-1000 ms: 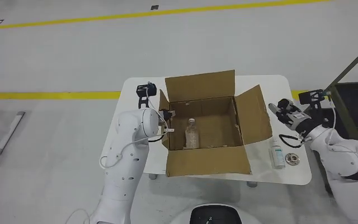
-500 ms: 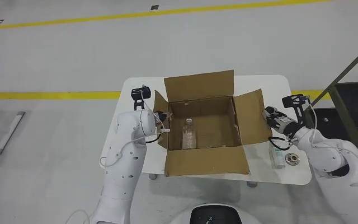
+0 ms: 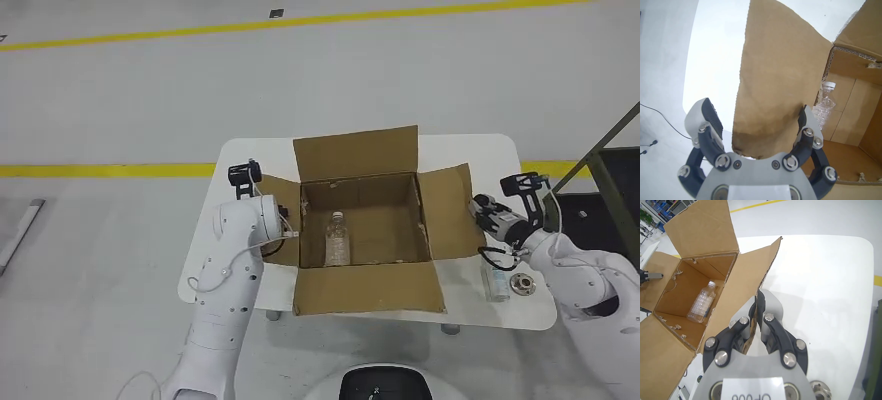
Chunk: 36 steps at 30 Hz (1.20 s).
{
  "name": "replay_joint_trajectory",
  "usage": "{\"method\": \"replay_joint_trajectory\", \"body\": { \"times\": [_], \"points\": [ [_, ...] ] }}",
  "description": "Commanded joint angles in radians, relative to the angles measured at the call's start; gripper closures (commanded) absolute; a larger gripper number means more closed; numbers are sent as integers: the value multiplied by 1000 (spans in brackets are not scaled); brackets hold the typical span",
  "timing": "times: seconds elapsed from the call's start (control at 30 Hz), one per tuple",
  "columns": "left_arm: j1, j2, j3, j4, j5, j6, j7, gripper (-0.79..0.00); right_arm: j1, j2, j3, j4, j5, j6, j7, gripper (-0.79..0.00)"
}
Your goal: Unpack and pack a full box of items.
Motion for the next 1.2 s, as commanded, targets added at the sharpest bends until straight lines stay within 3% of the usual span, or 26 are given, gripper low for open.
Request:
{"method": "replay_joint_trajectory", "body": {
  "times": [0.0, 0.07, 0.1, 0.13, 0.37, 0.73, 0.77, 0.8, 0.83, 0.9, 0.93, 1.17],
  "points": [
    [0, -3, 3, -22, 0, 3, 4, -785, -2, 1, 6, -13, 0, 0, -9, -212],
    [7, -5, 2, -63, -15, -5, 13, -785, -7, 4, 15, -30, -20, 1, -12, -376],
    [11, -5, -3, -85, -15, -6, 20, -785, -10, 5, 21, -41, -40, 0, -20, -711],
    [17, -5, -6, -105, -13, -8, 24, -785, -15, 6, 26, -49, -47, 0, -27, -785],
    [62, -3, -7, -290, 77, -34, 45, -785, -52, 13, 87, -111, -43, 1, -54, -785],
    [64, -3, -7, -299, 79, -35, 46, -785, -108, 20, 164, -188, -43, -24, -121, -785],
    [64, -3, -7, -299, 79, -35, 46, -785, -112, 21, 168, -197, -58, -31, -130, -720],
    [64, -3, -7, -299, 79, -35, 46, -785, -118, 22, 170, -202, -71, -38, -138, -545],
    [73, -3, -5, -298, 74, -41, 63, -785, -123, 23, 171, -205, -83, -43, -144, -446],
    [89, -5, 10, -300, 63, -71, 101, -785, -132, 23, 171, -209, -92, -45, -152, -329],
    [88, -4, 24, -298, 107, -90, 121, -785, -136, 23, 171, -210, -93, -44, -155, -299],
    [81, -11, 76, -335, 237, -137, 258, -785, -159, 25, 169, -221, -107, -62, -166, -311]
  ]
}}
